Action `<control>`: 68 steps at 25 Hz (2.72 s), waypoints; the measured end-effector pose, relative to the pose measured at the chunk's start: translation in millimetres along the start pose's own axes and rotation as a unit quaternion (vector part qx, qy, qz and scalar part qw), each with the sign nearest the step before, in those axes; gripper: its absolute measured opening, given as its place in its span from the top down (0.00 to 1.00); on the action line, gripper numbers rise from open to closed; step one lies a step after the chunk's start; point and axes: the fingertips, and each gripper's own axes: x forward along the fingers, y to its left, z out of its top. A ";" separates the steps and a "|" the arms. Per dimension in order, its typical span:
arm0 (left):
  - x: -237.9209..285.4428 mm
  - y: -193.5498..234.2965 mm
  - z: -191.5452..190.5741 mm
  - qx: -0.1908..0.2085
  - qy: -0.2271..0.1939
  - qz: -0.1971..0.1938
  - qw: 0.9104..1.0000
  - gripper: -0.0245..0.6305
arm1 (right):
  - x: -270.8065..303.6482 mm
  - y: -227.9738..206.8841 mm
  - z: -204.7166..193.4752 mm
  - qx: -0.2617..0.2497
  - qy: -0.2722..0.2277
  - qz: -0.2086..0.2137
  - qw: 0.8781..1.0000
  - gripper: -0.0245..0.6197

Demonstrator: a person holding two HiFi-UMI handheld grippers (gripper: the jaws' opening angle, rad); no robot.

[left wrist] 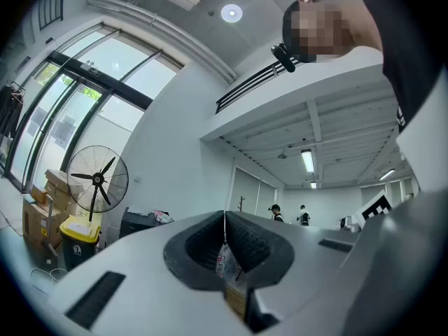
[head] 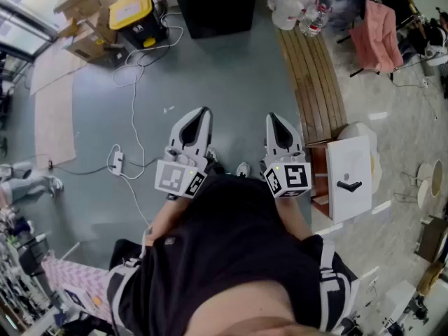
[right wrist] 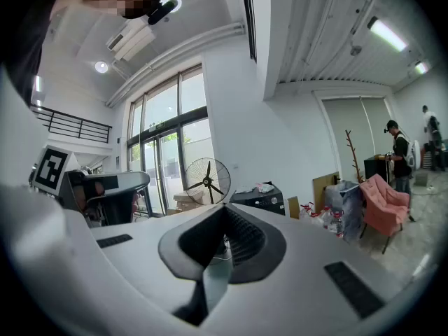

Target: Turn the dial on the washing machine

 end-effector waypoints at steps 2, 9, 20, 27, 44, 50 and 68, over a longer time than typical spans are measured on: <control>1.1 3.2 1.0 0.001 0.000 0.000 1.000 0.93 | 3.9 0.8 0.7 0.001 -0.001 0.000 1.000 0.92; 3.9 19.4 6.9 -0.002 0.001 0.000 1.000 0.93 | 20.5 8.3 6.5 -0.001 -0.001 -0.001 1.000 0.92; 15.4 74.6 9.7 -0.007 0.011 -0.005 1.000 0.93 | 82.0 27.2 2.6 0.000 -0.002 -0.002 1.000 0.67; 20.3 152.1 -2.1 -0.012 0.017 -0.009 1.000 0.93 | 154.1 55.0 -17.4 -0.010 0.006 -0.008 1.000 0.67; 287.9 298.0 -22.4 0.004 0.032 0.019 0.999 0.93 | 445.3 -93.7 17.4 -0.023 0.000 0.010 1.000 0.67; 451.3 339.6 -16.7 0.010 0.027 0.037 0.999 0.93 | 597.9 -195.3 45.4 -0.054 0.020 0.032 0.998 0.67; 809.6 574.7 -84.2 -0.036 0.042 0.011 0.998 0.93 | 1064.2 -415.0 -8.2 -0.070 0.078 -0.002 0.994 0.65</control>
